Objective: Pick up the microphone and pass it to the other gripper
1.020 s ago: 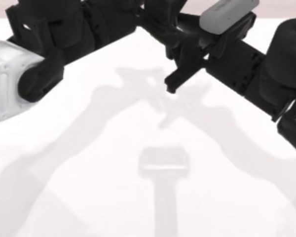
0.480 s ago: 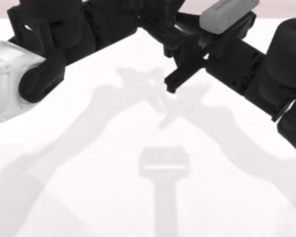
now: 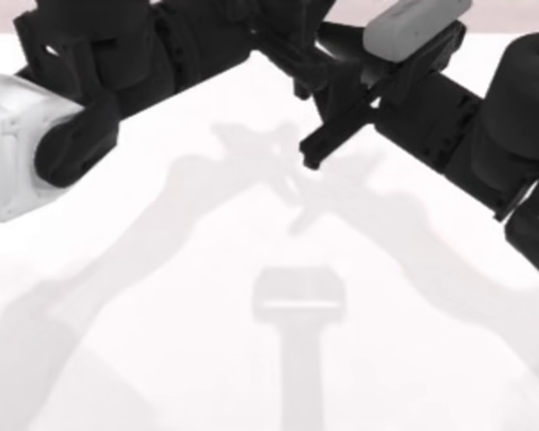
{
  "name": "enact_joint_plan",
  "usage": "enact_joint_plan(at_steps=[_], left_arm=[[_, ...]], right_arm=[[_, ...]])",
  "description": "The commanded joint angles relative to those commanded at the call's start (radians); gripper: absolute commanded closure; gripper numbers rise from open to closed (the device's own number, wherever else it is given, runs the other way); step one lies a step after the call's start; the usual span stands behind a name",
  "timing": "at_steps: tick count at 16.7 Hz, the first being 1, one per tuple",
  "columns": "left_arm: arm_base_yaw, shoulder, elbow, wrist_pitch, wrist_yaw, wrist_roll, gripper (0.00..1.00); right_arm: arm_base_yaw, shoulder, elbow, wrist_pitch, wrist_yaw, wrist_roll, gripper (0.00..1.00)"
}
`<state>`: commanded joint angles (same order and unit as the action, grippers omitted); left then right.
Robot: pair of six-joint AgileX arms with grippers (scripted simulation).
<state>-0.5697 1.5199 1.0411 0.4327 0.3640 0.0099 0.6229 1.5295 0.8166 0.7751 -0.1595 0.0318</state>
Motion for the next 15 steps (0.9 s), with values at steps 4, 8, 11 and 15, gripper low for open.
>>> enact_joint_plan(at_steps=[4,8,11,15], left_arm=[[0.0,0.0,0.0,0.0,0.0,0.0,1.0],[0.0,0.0,0.0,0.0,0.0,0.0,1.0],[0.0,0.0,0.0,0.0,0.0,0.0,1.0],[0.0,0.0,0.0,0.0,0.0,0.0,1.0]], right_arm=[[0.0,0.0,0.0,0.0,0.0,0.0,0.32],[0.0,0.0,0.0,0.0,0.0,0.0,0.02],[0.0,0.0,0.0,0.0,0.0,0.0,0.0],[0.0,0.0,0.0,0.0,0.0,0.0,0.0]])
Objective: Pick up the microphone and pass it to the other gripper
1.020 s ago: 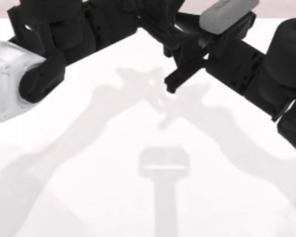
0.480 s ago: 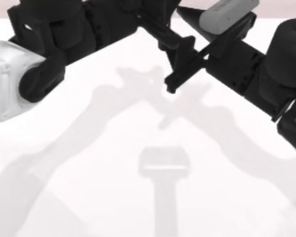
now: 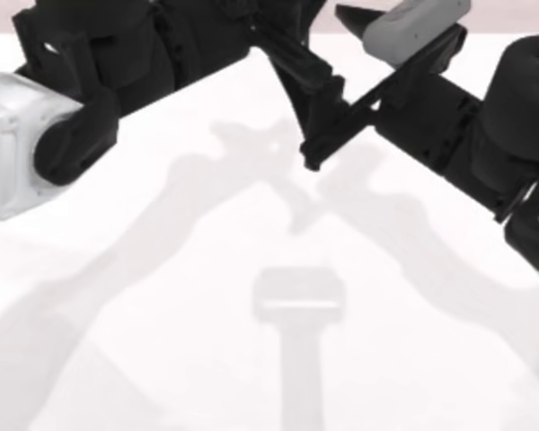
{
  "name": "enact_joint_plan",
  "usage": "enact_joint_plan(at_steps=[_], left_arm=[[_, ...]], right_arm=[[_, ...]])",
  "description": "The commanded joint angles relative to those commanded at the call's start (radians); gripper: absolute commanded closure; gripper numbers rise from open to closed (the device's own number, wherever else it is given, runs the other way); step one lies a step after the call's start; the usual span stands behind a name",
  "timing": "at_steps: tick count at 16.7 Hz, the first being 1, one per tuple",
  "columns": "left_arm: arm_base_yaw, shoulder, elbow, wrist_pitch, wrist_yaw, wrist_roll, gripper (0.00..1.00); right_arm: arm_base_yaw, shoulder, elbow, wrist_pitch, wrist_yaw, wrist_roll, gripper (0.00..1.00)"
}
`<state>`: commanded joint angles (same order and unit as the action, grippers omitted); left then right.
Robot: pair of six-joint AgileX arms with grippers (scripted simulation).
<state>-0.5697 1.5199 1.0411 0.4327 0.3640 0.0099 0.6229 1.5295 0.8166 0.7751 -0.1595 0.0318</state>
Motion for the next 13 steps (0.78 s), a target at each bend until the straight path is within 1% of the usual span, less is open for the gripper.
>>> enact_joint_plan(at_steps=[2,4,7,11,13], left_arm=[[0.001,-0.005,0.008,-0.002,-0.007,0.006,1.0],[0.01,-0.011,0.003,-0.003,0.003,0.004,1.0],[0.065,-0.039,-0.024,-0.009,0.046,0.004,1.0],[0.148,-0.085,-0.062,-0.015,0.119,0.011,1.0],[0.164,-0.094,-0.07,-0.017,0.134,0.011,1.0]], right_arm=[[-0.004,0.008,-0.007,0.0,0.006,-0.004,0.0],[-0.007,-0.009,-0.023,-0.004,0.002,-0.004,0.0],[-0.022,-0.107,-0.104,-0.02,-0.012,-0.004,0.0],[-0.037,-0.255,-0.227,-0.041,-0.038,-0.003,0.0],[-0.04,-0.277,-0.248,-0.043,-0.044,-0.003,0.0]])
